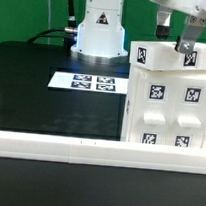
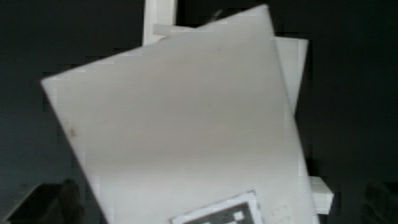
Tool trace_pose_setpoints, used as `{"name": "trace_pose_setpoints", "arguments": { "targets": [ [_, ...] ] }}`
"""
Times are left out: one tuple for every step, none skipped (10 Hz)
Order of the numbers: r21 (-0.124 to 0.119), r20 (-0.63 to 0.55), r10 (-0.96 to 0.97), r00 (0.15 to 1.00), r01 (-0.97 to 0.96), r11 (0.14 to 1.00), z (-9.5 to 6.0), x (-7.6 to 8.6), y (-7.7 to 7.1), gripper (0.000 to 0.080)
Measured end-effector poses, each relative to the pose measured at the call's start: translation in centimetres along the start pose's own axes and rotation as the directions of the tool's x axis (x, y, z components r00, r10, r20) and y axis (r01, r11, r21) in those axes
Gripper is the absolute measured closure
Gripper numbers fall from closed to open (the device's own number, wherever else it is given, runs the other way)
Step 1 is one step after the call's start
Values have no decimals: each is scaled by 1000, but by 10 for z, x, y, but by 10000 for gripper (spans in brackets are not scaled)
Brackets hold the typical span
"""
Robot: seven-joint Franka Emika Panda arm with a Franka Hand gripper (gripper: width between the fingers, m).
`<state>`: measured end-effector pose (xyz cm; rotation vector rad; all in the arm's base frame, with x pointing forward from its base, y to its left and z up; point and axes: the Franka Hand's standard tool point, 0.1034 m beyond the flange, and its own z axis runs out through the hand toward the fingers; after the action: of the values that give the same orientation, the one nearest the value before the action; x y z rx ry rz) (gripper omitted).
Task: Assemble cabinet
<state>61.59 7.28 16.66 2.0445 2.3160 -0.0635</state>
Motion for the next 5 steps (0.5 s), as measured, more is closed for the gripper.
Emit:
{"name": "trace_pose_setpoints", "arguments": {
  "targets": [
    [3,0,-1,1000,1,1000,3,1,0,2],
    [7,0,1,1000,-1,1000,5,1,0,2],
    [8,1,5,1000,-5,1000,6,1,0,2],
    [6,1,9,1000,-9,1000,6,1,0,2],
    [7,2,11,1000,-11,1000,6,0,0,119]
  ]
}}
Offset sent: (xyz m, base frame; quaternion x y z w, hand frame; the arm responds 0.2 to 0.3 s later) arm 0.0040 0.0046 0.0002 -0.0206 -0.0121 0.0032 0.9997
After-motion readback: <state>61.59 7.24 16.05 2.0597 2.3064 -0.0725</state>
